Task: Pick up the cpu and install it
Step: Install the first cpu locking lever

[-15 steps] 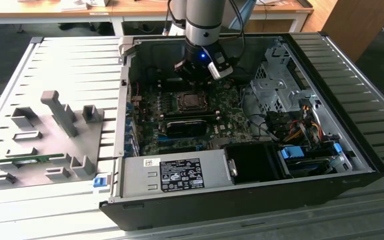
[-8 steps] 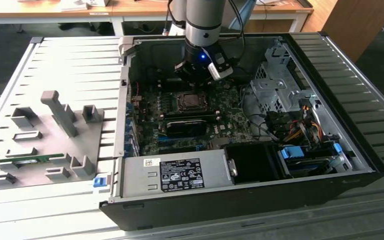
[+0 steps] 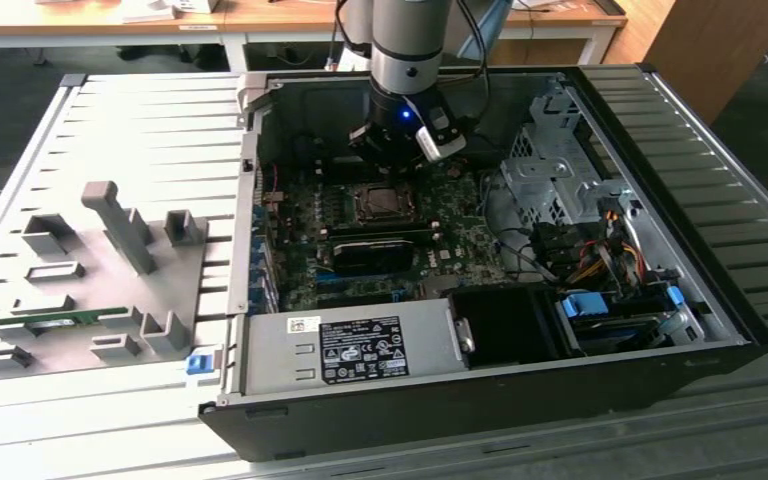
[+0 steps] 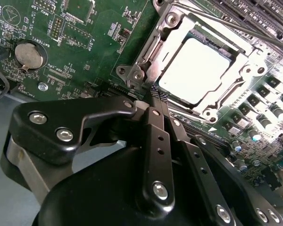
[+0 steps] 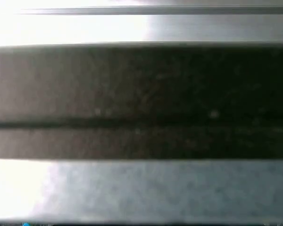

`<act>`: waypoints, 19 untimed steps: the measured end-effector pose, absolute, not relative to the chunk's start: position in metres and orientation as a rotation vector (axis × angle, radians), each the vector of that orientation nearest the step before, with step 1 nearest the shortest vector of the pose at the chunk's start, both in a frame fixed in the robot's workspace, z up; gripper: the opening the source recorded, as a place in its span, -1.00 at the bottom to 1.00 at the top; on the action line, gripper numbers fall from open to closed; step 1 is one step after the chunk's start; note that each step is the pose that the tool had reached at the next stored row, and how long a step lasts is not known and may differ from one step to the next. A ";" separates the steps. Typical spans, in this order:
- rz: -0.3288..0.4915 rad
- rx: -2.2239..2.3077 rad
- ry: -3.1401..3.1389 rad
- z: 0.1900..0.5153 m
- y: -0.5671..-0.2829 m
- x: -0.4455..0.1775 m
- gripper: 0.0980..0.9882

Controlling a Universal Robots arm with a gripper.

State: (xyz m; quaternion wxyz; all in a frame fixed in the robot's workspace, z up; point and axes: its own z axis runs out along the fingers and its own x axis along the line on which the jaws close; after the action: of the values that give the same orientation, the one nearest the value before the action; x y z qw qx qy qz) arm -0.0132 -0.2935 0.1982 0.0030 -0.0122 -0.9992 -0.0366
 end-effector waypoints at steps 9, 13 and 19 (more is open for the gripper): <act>-0.113 -0.038 -3.133 0.200 -0.293 -0.013 -0.98; -0.091 -0.038 -3.134 0.200 -0.293 -0.013 -0.98; -0.040 -0.038 -3.135 0.198 -0.293 -0.013 -0.98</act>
State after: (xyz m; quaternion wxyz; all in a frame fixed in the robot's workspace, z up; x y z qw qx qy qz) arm -0.0131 -0.2931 0.1976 0.0028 -0.0122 -0.9998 -0.0128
